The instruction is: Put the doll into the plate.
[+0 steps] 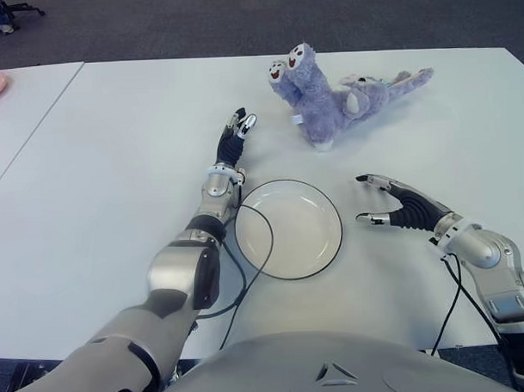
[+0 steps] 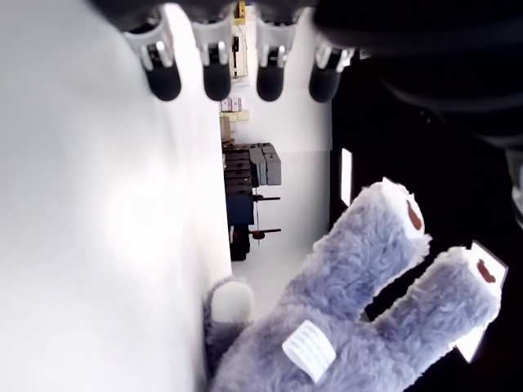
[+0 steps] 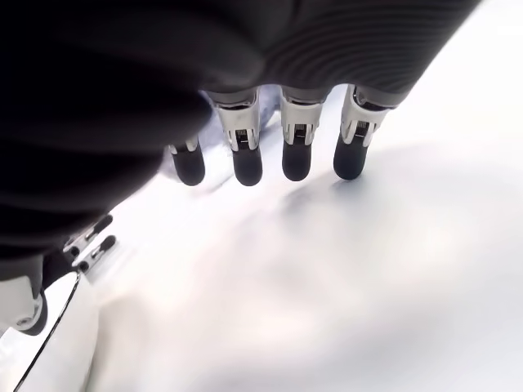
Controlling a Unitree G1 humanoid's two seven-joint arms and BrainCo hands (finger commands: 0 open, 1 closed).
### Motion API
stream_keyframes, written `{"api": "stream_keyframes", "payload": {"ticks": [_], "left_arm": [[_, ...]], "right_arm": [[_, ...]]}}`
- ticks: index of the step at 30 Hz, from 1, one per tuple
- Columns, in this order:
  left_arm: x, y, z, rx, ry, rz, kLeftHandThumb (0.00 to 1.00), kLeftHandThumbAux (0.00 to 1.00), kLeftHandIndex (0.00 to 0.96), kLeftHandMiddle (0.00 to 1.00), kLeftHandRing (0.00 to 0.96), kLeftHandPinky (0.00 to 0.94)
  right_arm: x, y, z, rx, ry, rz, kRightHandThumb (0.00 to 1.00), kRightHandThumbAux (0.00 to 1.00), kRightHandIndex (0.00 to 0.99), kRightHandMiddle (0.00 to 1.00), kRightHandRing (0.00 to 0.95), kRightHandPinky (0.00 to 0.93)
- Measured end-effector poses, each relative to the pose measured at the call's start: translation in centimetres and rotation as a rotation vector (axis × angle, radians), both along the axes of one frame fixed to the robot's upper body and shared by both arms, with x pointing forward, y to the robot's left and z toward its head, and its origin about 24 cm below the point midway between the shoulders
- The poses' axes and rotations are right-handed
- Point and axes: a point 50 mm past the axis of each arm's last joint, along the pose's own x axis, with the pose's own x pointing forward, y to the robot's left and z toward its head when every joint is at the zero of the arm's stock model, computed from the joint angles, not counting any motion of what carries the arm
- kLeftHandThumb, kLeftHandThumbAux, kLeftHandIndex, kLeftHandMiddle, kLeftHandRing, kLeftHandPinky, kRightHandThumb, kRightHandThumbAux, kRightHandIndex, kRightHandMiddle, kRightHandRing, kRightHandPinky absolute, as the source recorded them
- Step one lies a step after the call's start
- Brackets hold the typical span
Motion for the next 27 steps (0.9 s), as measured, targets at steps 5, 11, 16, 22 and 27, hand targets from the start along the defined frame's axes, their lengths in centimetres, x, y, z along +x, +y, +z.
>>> {"api": "stream_keyframes", "payload": {"ticks": [5,11,16,22,27], "left_arm": [[0.0,0.0,0.0,0.002,-0.002,-0.002,0.0,0.314,0.093,0.034,0.004,0.0],[0.0,0.0,0.0,0.001,0.001,-0.002,0.0,0.319,0.093,0.033,0.002,0.0],[0.0,0.0,0.0,0.001,0.001,-0.001,0.0,0.321,0.094,0.033,0.0,0.0],[0.0,0.0,0.0,0.001,0.001,-0.002,0.0,0.324,0.096,0.034,0.003,0.0],[0.0,0.0,0.0,0.002,0.002,-0.002,0.0,0.328,0.096,0.036,0.006,0.001]], "right_arm": [[-0.5,0.0,-0.1,-0.001,-0.022,0.003,0.177,0.444,0.083,0.0,0.0,0.0],[-0.8,0.0,-0.6,0.009,-0.069,-0.002,0.191,0.46,0.127,0.0,0.0,0.0],[-0.6,-0.2,-1.0,0.026,-0.109,-0.016,0.206,0.479,0.161,0.007,0.0,0.0],[0.0,-0.6,-1.3,0.027,-0.185,-0.032,0.208,0.49,0.182,0.03,0.0,0.0],[1.0,-1.1,-1.6,0.035,-0.283,-0.05,0.199,0.468,0.142,0.017,0.0,0.0]]}}
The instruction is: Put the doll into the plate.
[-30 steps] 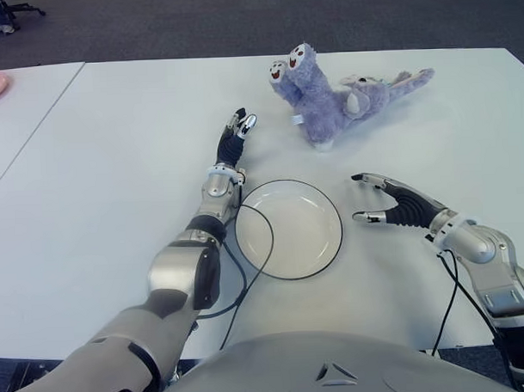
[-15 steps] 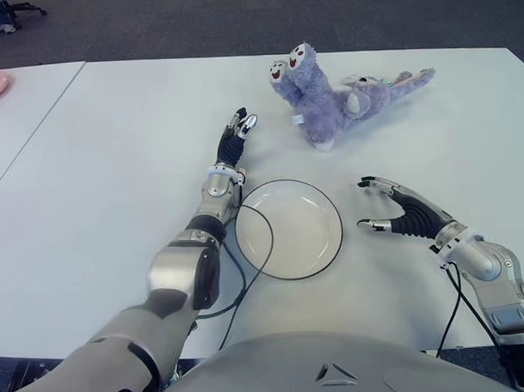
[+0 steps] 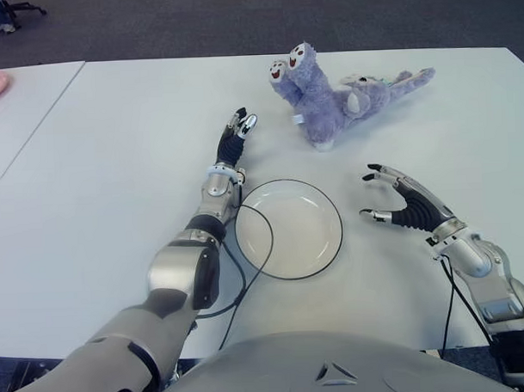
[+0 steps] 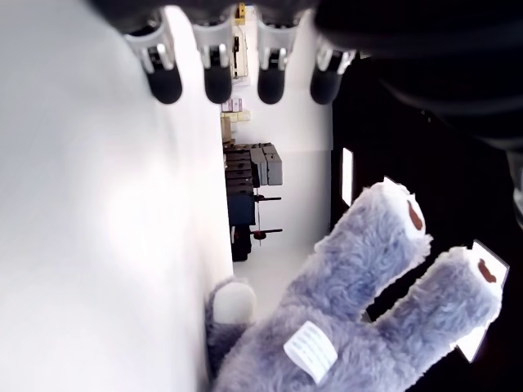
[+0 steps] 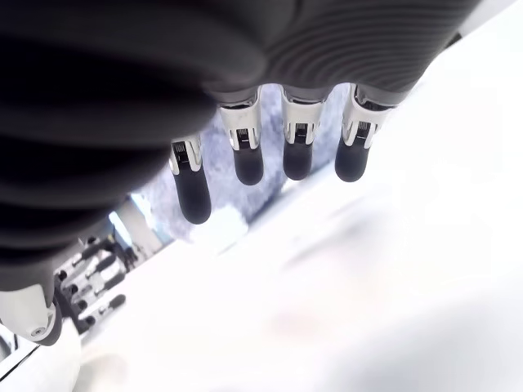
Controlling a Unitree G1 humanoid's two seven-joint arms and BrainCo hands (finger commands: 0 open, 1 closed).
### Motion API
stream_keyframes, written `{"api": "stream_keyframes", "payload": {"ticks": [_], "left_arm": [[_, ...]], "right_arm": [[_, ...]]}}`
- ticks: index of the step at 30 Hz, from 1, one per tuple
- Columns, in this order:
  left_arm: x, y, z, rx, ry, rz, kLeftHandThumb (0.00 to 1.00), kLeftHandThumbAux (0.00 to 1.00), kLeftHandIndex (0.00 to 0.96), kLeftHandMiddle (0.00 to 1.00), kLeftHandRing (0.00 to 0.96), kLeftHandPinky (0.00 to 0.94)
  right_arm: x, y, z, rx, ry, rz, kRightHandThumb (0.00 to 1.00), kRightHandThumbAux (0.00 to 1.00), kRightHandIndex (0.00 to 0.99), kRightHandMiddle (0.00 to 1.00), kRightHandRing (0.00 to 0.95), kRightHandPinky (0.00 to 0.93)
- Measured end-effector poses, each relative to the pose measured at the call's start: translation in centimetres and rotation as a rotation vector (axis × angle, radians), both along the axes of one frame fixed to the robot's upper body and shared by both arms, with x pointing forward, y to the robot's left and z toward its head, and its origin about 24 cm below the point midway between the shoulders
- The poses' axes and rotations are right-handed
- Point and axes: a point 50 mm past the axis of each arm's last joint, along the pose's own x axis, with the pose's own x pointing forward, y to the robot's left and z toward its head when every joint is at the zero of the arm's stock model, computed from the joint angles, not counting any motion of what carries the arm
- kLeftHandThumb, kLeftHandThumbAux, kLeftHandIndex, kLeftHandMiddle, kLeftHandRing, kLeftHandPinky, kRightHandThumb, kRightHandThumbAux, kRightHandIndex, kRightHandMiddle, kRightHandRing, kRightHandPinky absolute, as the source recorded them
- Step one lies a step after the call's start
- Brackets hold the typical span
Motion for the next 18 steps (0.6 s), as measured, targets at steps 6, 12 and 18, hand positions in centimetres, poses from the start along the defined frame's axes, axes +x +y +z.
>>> {"api": "stream_keyframes", "payload": {"ticks": [6,12,18], "left_arm": [[0.0,0.0,0.0,0.0,0.0,-0.001,0.0,0.327,0.093,0.036,0.01,0.004],[0.0,0.0,0.0,0.001,-0.001,-0.001,0.0,0.327,0.087,0.032,0.011,0.008],[0.0,0.0,0.0,0.001,-0.001,-0.002,0.0,0.328,0.085,0.034,0.014,0.007]], "right_arm": [[2.3,-1.1,0.5,0.009,-0.122,-0.012,0.166,0.393,0.017,0.001,0.0,0.0],[5.8,-2.1,3.2,0.004,-0.298,-0.047,0.155,0.354,0.001,0.0,0.0,0.0],[7.7,-2.2,6.1,0.026,-0.509,-0.084,0.136,0.324,0.0,0.0,0.0,0.0]]}}
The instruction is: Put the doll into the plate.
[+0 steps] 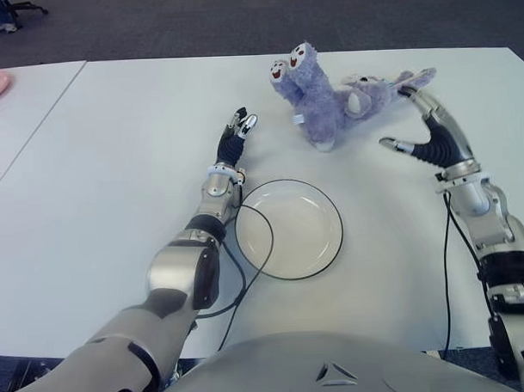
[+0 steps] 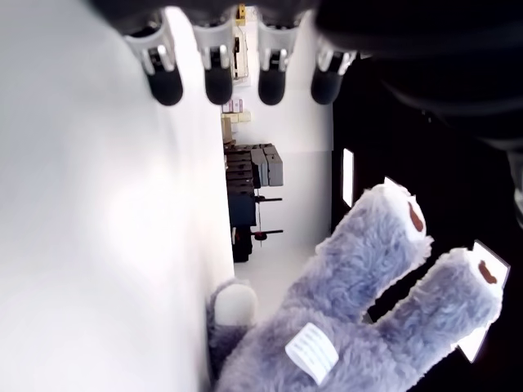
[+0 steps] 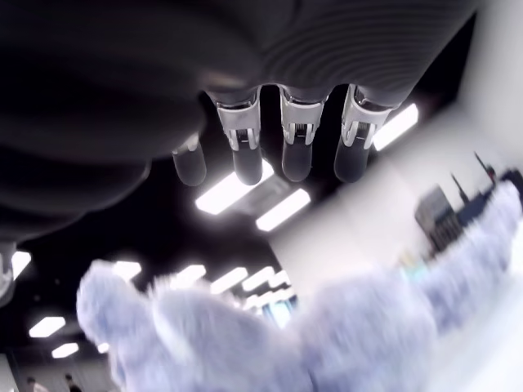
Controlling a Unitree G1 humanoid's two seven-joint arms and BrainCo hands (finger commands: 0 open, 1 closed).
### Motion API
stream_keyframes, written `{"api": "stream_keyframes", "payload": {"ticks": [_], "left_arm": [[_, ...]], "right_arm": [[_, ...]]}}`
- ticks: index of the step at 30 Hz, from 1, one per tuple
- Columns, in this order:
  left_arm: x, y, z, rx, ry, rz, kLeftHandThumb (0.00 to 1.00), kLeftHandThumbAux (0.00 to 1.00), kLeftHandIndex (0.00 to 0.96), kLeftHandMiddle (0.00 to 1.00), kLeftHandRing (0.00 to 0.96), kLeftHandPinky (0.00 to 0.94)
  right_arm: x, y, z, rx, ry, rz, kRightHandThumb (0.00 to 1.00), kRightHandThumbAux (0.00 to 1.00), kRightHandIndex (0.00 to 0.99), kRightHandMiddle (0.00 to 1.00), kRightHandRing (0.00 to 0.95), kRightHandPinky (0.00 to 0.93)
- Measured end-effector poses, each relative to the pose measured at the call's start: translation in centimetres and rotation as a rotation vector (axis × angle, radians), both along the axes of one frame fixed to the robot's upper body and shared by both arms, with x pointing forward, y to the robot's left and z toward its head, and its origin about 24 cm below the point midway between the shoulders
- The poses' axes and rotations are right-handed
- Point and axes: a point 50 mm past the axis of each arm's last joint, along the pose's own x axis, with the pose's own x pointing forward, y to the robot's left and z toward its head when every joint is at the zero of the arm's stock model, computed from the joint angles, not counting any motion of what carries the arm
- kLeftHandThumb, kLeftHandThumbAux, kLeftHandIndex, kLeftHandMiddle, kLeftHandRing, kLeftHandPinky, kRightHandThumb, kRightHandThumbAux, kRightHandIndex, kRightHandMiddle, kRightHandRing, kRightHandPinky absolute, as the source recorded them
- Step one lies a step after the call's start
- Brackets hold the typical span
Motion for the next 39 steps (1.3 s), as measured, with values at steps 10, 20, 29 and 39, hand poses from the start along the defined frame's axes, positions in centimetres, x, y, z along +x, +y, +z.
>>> {"api": "stream_keyframes", "payload": {"ticks": [10,20,29,39], "left_arm": [[0.0,0.0,0.0,0.0,0.0,0.0,0.0,0.331,0.09,0.037,0.014,0.002],[0.0,0.0,0.0,0.0,0.001,0.0,0.0,0.328,0.088,0.035,0.012,0.0],[0.0,0.0,0.0,0.0,0.001,0.001,0.0,0.328,0.086,0.036,0.013,0.002],[0.0,0.0,0.0,0.0,0.002,-0.005,0.0,0.335,0.08,0.036,0.019,0.016]], "right_arm": [[0.7,1.2,1.6,0.037,-0.187,0.004,0.139,0.326,0.0,0.0,0.0,0.0],[1.2,1.7,1.0,0.058,-0.198,-0.008,0.171,0.332,0.0,0.0,0.0,0.0],[2.3,2.1,1.5,0.072,-0.251,0.006,0.221,0.35,0.0,0.0,0.0,0.0],[5.0,2.9,3.0,0.034,-0.241,0.017,0.285,0.347,0.0,0.0,0.0,0.0]]}}
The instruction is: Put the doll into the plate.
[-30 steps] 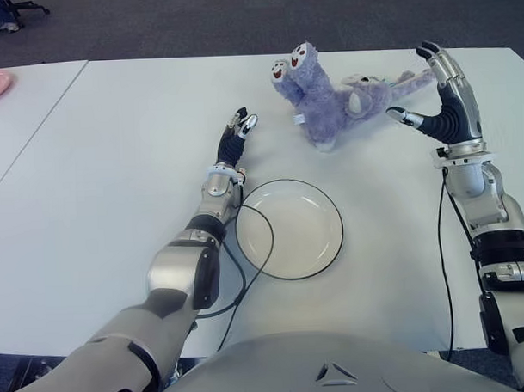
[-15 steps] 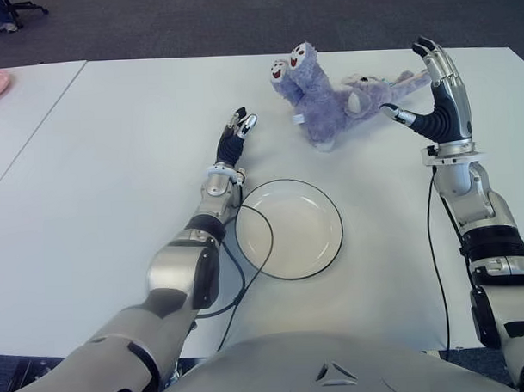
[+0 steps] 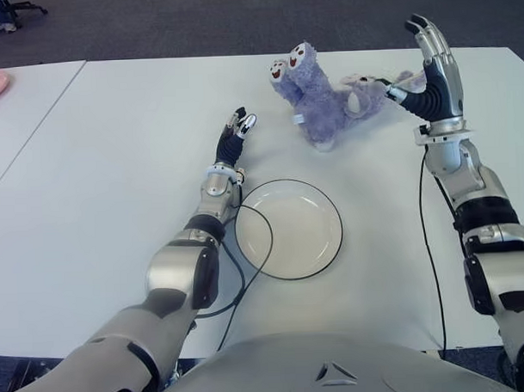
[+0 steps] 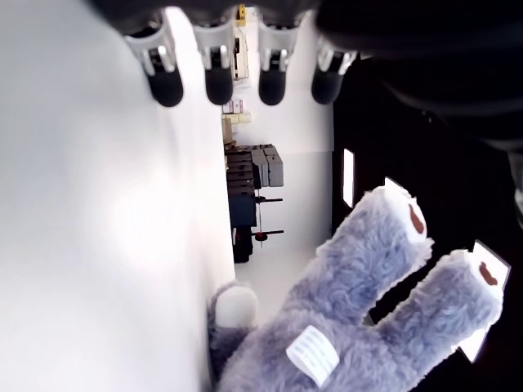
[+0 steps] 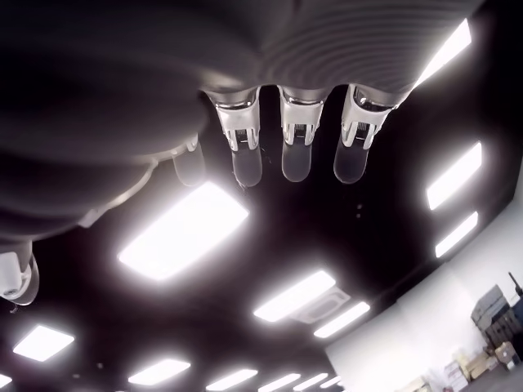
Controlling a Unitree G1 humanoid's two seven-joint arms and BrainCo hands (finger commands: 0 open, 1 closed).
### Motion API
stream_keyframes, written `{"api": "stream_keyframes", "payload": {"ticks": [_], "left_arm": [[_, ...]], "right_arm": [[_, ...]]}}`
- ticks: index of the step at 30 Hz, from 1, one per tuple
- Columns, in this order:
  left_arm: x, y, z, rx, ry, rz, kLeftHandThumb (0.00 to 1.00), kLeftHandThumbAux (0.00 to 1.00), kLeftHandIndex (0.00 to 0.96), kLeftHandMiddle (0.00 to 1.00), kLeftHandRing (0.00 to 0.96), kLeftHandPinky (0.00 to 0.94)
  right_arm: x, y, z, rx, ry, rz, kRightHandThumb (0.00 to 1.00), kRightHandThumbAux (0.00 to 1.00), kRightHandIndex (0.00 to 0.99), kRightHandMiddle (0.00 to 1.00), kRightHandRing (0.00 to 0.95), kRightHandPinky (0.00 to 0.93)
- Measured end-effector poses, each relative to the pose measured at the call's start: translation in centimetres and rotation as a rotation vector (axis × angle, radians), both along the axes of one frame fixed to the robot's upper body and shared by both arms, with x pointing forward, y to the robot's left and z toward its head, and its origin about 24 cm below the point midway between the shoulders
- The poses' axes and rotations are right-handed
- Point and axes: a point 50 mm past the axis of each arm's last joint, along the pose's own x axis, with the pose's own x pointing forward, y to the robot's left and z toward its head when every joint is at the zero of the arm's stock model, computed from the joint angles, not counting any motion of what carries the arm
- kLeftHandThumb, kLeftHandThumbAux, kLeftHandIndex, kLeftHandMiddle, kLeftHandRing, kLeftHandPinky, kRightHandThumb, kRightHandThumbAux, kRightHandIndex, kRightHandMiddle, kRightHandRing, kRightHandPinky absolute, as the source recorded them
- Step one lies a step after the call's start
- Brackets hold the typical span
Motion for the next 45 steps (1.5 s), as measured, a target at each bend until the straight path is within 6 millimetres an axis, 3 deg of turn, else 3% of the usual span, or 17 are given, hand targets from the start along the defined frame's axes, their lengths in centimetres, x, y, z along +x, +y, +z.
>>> {"api": "stream_keyframes", "payload": {"ticks": [16,33,45], "left_arm": [[0.1,-0.1,0.0,0.0,0.005,-0.009,0.0,0.33,0.087,0.04,0.023,0.024],[0.1,0.0,0.1,-0.014,0.007,-0.008,0.0,0.348,0.12,0.045,0.027,0.031],[0.1,0.1,0.1,-0.031,0.008,-0.012,0.0,0.338,0.143,0.05,0.029,0.027]], "right_arm": [[4.3,3.7,1.6,-0.127,0.069,-0.023,0.364,0.386,0.0,0.0,0.0,0.046],[5.4,3.6,1.4,-0.168,0.146,-0.1,0.37,0.47,0.0,0.0,0.0,0.036],[6.5,5.0,3.7,-0.16,0.134,-0.135,0.442,0.504,0.0,0.0,0.0,0.054]]}}
